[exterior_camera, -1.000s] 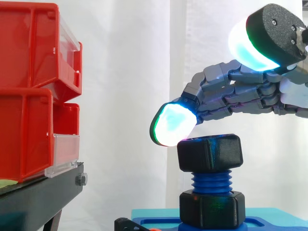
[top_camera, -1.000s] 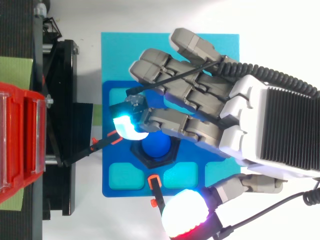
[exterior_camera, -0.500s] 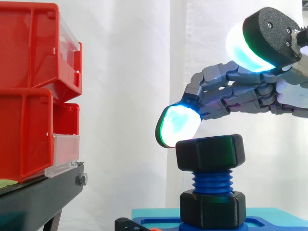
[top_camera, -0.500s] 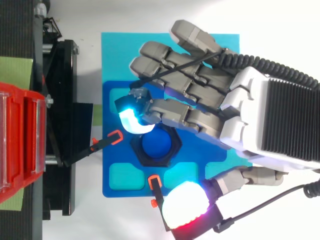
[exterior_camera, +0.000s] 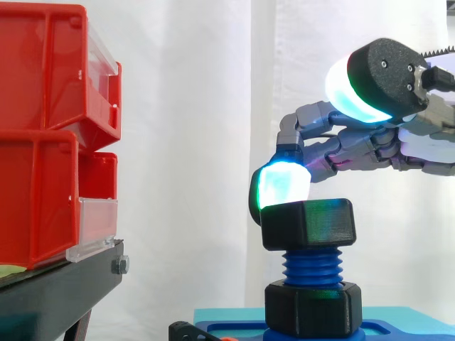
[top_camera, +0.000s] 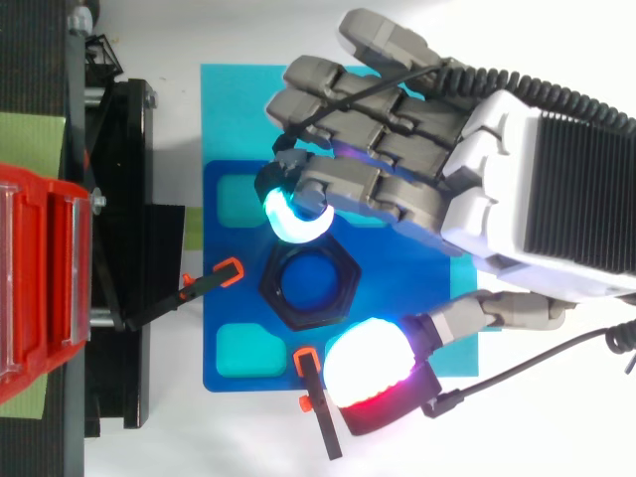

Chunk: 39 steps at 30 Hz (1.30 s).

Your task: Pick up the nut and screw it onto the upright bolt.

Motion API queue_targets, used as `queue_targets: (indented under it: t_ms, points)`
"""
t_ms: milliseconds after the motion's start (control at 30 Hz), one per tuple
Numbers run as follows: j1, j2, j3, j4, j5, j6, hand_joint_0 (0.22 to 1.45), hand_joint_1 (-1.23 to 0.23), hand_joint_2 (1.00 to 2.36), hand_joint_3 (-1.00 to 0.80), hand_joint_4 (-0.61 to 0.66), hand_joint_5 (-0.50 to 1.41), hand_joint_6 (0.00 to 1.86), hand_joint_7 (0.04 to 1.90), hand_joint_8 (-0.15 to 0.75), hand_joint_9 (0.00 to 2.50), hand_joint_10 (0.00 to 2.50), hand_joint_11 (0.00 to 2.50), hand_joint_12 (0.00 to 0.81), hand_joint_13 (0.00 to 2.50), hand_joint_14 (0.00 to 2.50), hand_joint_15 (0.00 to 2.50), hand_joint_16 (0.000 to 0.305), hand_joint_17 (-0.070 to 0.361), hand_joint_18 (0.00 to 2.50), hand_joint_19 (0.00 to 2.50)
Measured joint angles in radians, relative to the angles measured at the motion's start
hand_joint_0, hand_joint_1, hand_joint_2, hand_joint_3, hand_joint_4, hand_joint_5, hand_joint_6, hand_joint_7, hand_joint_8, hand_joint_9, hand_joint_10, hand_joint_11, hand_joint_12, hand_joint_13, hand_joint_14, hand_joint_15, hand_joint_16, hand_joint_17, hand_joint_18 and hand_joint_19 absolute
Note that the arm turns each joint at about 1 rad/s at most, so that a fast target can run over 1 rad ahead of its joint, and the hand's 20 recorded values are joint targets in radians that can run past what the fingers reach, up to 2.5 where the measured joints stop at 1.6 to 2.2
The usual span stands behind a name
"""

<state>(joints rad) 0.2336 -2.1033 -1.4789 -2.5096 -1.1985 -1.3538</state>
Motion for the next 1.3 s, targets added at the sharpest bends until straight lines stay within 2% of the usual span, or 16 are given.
queue_targets:
  t_ms: [367,600,733,833,967,1100,1300]
  points:
    - [-0.022,0.001,0.0,-0.01,-0.025,0.001,0.48,-0.13,1.0,-0.5,0.22,-0.01,0.5,1.48,0.352,0.63,0.0,0.0,0.345,0.42,0.0,0.0,0.044,0.099,0.32,0.0]
    - [-0.031,0.001,0.017,-0.028,-0.037,0.002,0.49,-0.16,1.0,-0.5,0.18,0.04,0.51,1.5,0.317,0.89,0.0,0.0,0.318,0.59,0.0,0.0,0.04,0.089,0.45,0.0]
    - [-0.036,0.001,0.034,-0.056,-0.043,0.002,0.5,-0.18,1.0,-0.5,0.14,0.07,0.52,1.47,0.246,1.09,0.0,0.0,0.289,0.71,0.0,0.0,0.036,0.08,0.54,0.0]
    - [-0.037,0.001,0.04,-0.069,-0.045,0.002,0.5,-0.18,1.0,-0.5,0.15,0.07,0.5,1.49,0.244,1.13,0.0,0.0,0.286,0.73,0.0,0.0,0.035,0.079,0.54,0.0]
    - [-0.038,0.001,0.044,-0.077,-0.045,0.002,0.49,-0.16,1.0,-0.5,0.19,0.01,0.5,1.31,0.294,1.02,0.0,0.0,0.311,0.67,0.0,0.0,0.038,0.085,0.49,0.0]
    - [-0.039,0.002,0.057,-0.082,-0.046,0.002,0.47,-0.14,1.0,-0.5,0.26,-0.07,0.5,1.05,0.327,0.93,0.0,0.0,0.353,0.62,0.0,0.0,0.043,0.097,0.46,0.0]
    - [-0.046,0.002,0.112,-0.155,-0.073,0.002,0.46,-0.15,1.0,-0.5,0.25,-0.14,0.5,0.87,0.332,0.78,0.0,0.0,0.387,0.53,0.0,0.0,0.049,0.11,0.41,0.0]
